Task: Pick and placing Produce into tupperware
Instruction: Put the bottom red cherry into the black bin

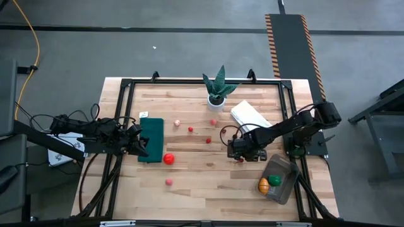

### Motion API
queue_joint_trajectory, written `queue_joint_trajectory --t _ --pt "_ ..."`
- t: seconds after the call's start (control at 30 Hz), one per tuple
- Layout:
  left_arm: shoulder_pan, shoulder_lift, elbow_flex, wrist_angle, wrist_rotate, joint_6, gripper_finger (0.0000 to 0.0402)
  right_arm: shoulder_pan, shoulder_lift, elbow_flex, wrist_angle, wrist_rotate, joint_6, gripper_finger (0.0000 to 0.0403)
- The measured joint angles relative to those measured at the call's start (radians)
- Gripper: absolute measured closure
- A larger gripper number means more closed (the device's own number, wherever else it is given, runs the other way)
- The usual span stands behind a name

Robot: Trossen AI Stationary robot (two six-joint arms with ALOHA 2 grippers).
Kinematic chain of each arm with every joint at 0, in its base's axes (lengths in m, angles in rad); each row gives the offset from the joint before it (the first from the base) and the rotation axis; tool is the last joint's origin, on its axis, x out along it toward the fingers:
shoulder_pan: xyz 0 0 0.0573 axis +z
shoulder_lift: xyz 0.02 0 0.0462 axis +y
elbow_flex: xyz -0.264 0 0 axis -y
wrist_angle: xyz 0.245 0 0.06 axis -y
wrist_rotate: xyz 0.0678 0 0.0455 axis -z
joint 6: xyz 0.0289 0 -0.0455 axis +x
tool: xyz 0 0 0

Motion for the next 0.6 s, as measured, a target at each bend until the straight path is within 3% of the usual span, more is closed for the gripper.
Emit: queue_joint_trajectory --t 0.6 --pt "0.000 0.000 0.000 0.000 -0.001 0.000 0.0401 -0.001 0.005 0.000 0.007 0.009 0.007 0.0199"
